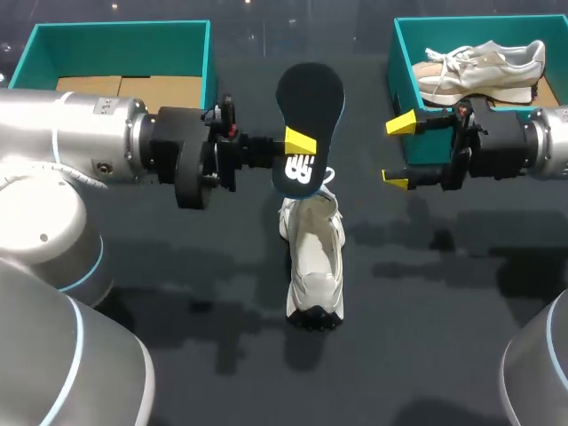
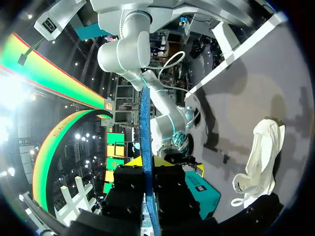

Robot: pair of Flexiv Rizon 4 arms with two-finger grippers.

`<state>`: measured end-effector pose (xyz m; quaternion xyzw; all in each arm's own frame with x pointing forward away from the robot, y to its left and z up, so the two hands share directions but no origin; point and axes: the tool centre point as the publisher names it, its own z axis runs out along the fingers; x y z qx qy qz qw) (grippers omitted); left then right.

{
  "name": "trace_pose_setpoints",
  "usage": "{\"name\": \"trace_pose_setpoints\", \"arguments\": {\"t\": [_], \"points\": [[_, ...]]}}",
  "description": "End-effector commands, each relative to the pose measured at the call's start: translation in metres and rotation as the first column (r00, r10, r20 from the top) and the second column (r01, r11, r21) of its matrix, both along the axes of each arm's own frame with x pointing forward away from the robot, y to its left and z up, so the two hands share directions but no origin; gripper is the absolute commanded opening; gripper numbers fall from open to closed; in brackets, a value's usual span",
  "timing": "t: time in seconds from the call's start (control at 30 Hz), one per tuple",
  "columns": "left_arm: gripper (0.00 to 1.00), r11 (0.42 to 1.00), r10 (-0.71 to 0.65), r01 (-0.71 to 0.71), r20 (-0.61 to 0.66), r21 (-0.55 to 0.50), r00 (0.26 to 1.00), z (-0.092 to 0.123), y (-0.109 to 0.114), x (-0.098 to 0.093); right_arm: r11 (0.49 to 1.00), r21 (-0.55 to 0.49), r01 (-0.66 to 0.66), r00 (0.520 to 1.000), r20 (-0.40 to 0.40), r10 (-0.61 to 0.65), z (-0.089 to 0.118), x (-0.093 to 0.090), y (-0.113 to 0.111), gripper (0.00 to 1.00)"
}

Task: Take the shoe out of the shoebox, open the shoe tongue, remove and reinsert the insole, then place the shoe into the shoebox

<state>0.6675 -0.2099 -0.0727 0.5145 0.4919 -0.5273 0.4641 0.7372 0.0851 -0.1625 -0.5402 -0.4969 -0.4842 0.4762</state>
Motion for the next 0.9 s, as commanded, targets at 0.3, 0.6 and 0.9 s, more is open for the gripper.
{"name": "trace_pose_setpoints", "arguments": {"t": [0.3,0.6,0.9], "points": [[0.0,1.0,0.008,-0.008,-0.013,0.0,1.0,-0.013,-0.006,0.002,1.0,-0.006,0.026,1.0,0.012,-0.025,0.006,-0.006,0.005,1.0],[0.0,0.997,0.034,-0.034,0.008,0.067,0.999,-0.044,-0.019,0.017,0.999,0.012,0.036,0.996,0.08,-0.037,0.022,-0.003,0.017,1.0],[0.0,0.996,0.039,-0.044,0.059,0.079,0.997,-0.053,-0.032,0.02,0.998,0.061,-0.028,0.997,0.072,0.024,0.012,0.0,0.038,1.0]]}}
